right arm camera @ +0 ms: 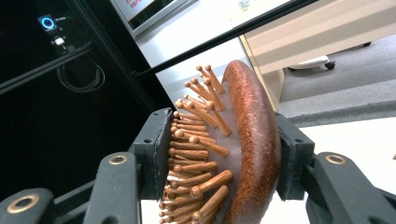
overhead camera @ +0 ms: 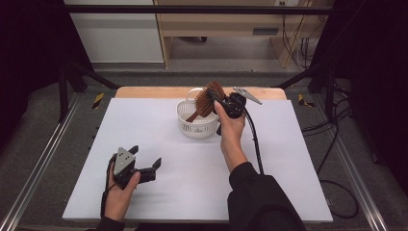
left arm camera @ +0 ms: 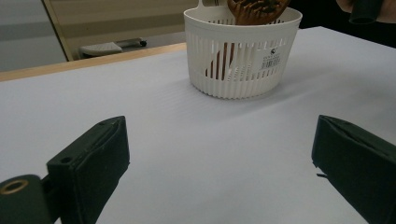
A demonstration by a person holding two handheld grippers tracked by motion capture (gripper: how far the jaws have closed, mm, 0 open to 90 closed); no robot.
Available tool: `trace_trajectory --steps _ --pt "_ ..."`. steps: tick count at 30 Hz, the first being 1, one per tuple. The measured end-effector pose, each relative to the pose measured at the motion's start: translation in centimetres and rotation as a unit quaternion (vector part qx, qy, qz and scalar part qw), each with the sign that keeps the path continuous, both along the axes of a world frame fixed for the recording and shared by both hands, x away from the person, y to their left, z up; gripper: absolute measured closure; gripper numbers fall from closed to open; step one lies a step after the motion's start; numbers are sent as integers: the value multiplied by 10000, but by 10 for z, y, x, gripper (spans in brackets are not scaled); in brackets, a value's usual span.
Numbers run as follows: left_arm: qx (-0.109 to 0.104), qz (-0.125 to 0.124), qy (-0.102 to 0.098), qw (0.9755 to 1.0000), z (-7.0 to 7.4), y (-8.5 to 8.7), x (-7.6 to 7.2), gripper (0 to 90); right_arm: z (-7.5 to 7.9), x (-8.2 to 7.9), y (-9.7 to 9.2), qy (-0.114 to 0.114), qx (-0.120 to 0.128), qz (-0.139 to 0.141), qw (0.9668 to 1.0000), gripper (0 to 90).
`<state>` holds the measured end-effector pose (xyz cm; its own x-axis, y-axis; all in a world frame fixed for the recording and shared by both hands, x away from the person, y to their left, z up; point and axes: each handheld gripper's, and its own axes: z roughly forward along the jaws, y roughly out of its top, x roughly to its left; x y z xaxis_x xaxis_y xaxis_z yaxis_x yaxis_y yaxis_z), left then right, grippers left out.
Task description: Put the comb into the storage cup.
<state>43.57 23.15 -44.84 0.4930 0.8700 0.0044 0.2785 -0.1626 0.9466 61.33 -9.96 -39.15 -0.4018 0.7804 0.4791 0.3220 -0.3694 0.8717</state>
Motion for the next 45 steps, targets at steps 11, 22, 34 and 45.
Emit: trace_trajectory --steps 11,22,34,45 --pt "14 -21 0 10000 0 -1 0 42 -10 3 -17 229 -25 -18 9997 429" --pt "32 -49 21 10000 -1 -2 0 42 -13 4 -27 336 -50 -111 9994 414" --pt "20 -52 25 10000 -1 -2 0 42 -17 4 -29 378 -78 -147 9991 385" --pt "19 -53 33 10000 -1 -2 1 42 -9 0 -36 278 -282 -332 9987 322"
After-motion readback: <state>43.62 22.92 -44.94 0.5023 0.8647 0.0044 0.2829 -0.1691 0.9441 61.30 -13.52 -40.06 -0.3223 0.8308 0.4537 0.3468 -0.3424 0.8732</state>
